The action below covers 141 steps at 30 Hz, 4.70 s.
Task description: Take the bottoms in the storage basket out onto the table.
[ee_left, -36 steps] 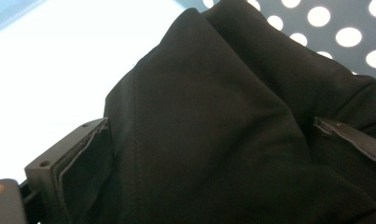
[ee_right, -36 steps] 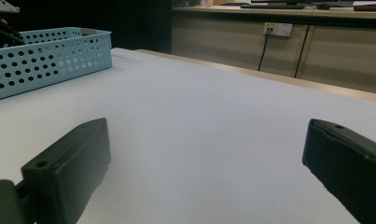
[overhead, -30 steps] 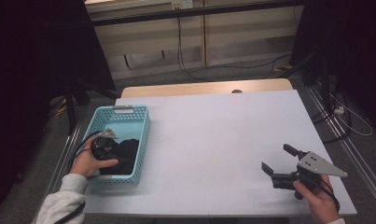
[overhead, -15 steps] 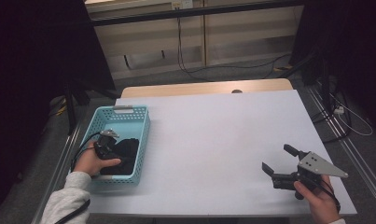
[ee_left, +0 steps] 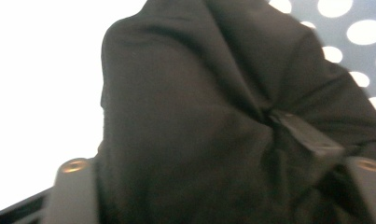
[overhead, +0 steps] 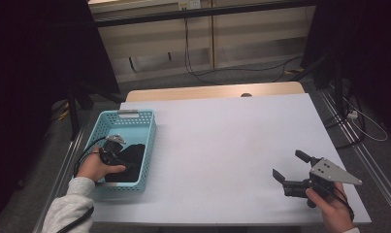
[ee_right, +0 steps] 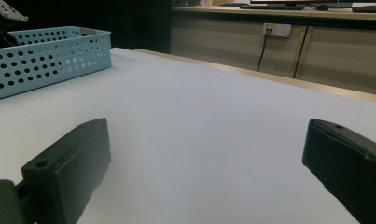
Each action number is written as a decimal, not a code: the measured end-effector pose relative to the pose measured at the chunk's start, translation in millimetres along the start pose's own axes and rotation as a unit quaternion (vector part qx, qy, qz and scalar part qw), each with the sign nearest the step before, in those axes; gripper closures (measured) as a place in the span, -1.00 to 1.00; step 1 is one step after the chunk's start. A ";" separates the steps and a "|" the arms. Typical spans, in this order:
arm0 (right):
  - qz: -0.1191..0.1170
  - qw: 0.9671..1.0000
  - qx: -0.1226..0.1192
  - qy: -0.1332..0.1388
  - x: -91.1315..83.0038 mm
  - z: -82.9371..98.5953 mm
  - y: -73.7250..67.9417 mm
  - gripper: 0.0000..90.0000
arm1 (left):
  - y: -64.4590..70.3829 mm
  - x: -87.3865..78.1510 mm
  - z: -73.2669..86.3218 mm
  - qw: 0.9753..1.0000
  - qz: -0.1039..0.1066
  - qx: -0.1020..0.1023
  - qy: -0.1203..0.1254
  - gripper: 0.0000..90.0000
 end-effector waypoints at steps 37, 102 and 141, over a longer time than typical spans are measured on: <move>0.002 1.000 0.002 -0.002 -0.5 0.7 1.4 -1.00 | -29.8 -23.4 -37.8 0.989 -0.109 -0.073 0.074 -0.80; 0.002 1.000 0.000 -0.001 0.1 -0.3 2.1 -1.00 | -25.2 -75.7 -77.4 0.976 -0.099 -0.166 0.099 0.53; 0.002 1.000 -0.011 -0.015 1.9 3.4 1.6 -1.00 | 162.0 60.2 -200.5 0.972 0.060 0.029 0.224 -0.19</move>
Point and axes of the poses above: each handheld gripper's, and its own axes: x roughly forward along the jaws, z roughly out of its underside, y roughly to its right, the point moved 6 cm from there along x, roughly forward along the jaws, and after that the axes turned 5 degrees about y, right-handed, at the moved point
